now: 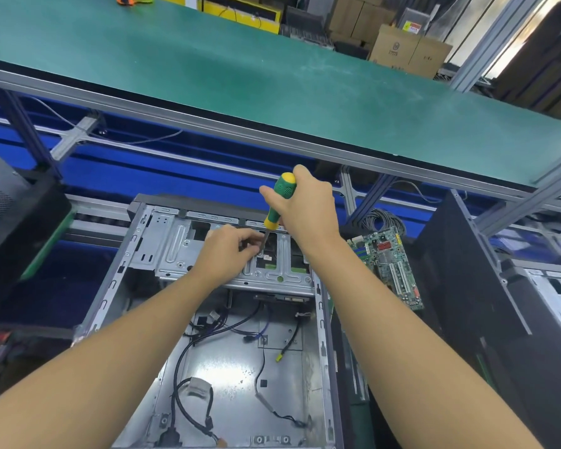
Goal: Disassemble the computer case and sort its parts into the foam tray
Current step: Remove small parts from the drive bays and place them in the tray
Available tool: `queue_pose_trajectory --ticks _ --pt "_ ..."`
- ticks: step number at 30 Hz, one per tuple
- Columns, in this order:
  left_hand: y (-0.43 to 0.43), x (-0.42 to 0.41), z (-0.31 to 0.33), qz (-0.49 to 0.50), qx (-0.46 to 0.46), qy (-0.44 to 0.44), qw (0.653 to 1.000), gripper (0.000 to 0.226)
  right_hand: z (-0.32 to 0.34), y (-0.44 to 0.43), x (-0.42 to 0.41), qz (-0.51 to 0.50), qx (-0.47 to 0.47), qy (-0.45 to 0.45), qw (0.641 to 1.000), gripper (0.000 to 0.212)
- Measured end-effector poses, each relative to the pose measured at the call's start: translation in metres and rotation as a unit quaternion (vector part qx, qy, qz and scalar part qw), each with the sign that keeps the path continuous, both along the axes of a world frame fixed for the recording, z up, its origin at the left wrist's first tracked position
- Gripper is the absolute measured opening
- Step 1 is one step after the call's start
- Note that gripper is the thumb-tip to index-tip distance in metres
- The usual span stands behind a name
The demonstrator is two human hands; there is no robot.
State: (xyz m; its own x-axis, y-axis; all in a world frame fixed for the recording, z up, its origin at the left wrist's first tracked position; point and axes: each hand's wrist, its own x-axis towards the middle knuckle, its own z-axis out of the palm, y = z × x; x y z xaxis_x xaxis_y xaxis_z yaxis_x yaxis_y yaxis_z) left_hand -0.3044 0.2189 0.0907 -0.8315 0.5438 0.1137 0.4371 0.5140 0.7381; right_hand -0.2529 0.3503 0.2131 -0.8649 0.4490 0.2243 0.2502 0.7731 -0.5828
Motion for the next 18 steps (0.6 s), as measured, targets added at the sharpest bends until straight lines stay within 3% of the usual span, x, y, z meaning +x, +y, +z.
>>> queue_pose_trajectory --ticks 4,7,10,13,18 --pt "0.000 -0.001 -0.002 -0.013 0.002 0.007 1.000 0.008 -0.004 -0.011 0.003 0.041 -0.005 0.031 0.999 0.041" --pt "0.001 -0.001 -0.003 0.004 0.023 -0.004 1.000 0.008 0.001 -0.012 0.004 0.118 0.025 -0.013 0.993 0.042" --pt "-0.001 -0.002 -0.005 -0.001 0.029 -0.018 0.999 0.019 0.009 -0.003 0.002 0.074 0.055 -0.051 0.994 0.042" --pt "-0.007 -0.004 0.006 -0.014 0.168 -0.143 0.975 0.047 0.016 0.004 0.000 0.110 0.055 -0.102 0.987 0.036" --pt "-0.010 -0.013 0.037 -0.125 0.271 -0.233 0.926 0.036 0.033 0.007 -0.002 0.181 0.013 -0.187 0.965 0.022"
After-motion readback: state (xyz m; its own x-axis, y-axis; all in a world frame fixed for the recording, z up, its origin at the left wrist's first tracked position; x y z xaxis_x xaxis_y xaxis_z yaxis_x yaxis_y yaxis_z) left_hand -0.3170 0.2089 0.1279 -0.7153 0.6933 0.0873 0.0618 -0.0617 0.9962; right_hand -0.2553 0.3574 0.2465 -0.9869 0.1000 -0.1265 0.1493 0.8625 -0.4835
